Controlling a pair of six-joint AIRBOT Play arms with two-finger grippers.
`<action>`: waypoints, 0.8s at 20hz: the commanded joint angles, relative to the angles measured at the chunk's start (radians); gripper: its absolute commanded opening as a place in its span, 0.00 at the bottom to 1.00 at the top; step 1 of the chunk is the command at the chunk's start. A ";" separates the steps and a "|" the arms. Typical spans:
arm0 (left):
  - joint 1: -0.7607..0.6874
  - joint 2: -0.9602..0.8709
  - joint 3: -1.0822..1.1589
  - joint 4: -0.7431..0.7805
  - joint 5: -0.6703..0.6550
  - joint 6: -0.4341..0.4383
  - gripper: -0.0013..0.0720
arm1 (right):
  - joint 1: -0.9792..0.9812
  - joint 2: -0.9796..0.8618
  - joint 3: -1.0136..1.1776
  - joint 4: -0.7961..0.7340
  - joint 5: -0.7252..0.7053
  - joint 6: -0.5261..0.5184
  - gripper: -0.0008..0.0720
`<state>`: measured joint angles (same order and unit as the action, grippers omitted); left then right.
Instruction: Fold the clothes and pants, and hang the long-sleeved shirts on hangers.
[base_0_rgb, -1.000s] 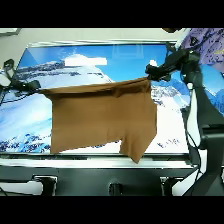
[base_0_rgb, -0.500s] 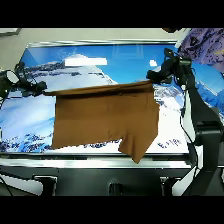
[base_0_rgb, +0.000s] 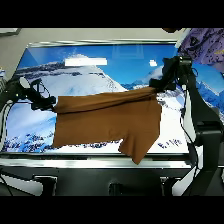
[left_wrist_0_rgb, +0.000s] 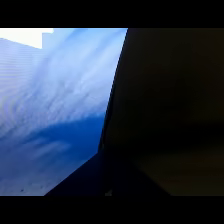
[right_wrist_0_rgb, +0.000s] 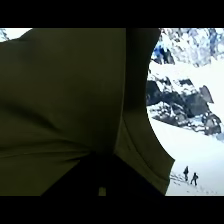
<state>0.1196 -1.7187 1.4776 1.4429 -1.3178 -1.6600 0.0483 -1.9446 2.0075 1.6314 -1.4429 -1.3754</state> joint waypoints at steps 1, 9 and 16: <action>-0.030 -0.001 -0.035 -0.009 -0.028 0.002 0.04 | 0.001 -0.008 -0.001 0.002 -0.063 0.000 0.05; -0.038 -0.008 -0.052 -0.011 -0.011 -0.046 0.23 | 0.001 -0.093 -0.001 0.006 -0.089 -0.001 0.12; 0.035 0.123 0.023 0.104 -0.148 0.009 0.67 | -0.163 0.047 -0.018 0.219 -0.130 -0.135 0.58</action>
<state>0.1154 -1.6646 1.4757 1.4712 -1.3907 -1.6875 -0.0273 -1.9678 2.0029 1.7245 -1.5581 -1.4418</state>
